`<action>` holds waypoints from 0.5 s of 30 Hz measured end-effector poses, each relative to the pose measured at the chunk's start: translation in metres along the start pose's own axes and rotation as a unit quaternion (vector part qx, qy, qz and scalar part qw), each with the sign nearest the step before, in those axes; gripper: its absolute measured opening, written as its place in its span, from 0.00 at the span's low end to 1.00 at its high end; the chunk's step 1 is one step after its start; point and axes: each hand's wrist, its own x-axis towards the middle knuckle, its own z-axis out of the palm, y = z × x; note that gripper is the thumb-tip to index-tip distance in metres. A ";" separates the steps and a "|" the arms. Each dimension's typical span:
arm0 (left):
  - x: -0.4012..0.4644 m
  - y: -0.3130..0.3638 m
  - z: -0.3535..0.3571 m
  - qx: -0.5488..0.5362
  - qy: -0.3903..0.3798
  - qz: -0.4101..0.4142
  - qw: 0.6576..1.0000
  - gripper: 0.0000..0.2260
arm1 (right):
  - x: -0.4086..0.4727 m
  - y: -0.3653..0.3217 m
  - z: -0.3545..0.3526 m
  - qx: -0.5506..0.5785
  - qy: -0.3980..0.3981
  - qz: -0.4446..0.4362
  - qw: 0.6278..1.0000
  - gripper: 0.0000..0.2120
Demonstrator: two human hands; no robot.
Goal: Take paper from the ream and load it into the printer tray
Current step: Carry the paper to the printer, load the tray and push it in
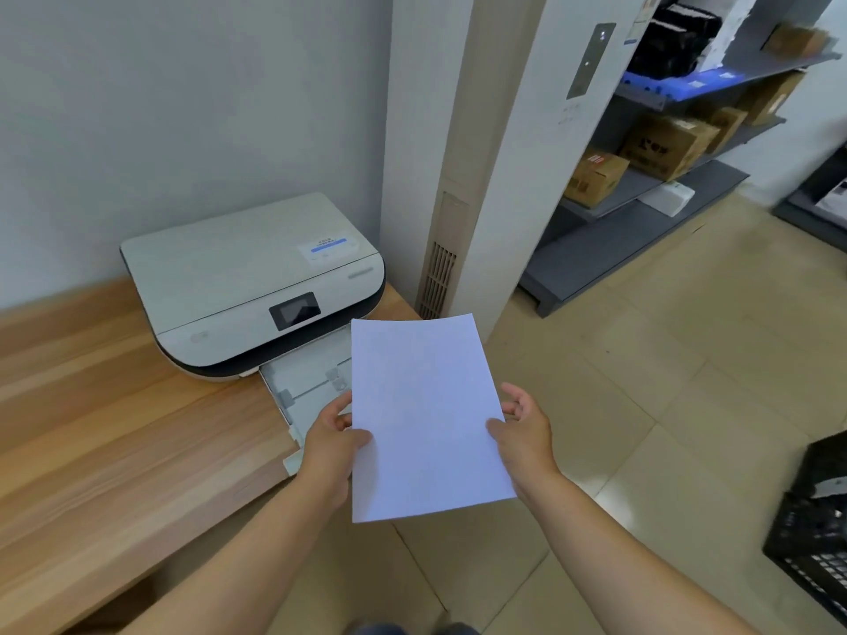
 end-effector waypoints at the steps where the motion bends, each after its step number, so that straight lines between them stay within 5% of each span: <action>1: 0.004 0.002 -0.001 -0.008 0.009 -0.001 1.000 0.28 | 0.008 -0.001 0.005 -0.002 -0.010 0.003 1.000 0.24; 15: 0.048 0.002 -0.030 -0.084 0.195 -0.054 0.976 0.26 | 0.097 0.002 0.089 -0.046 -0.190 0.079 0.977 0.20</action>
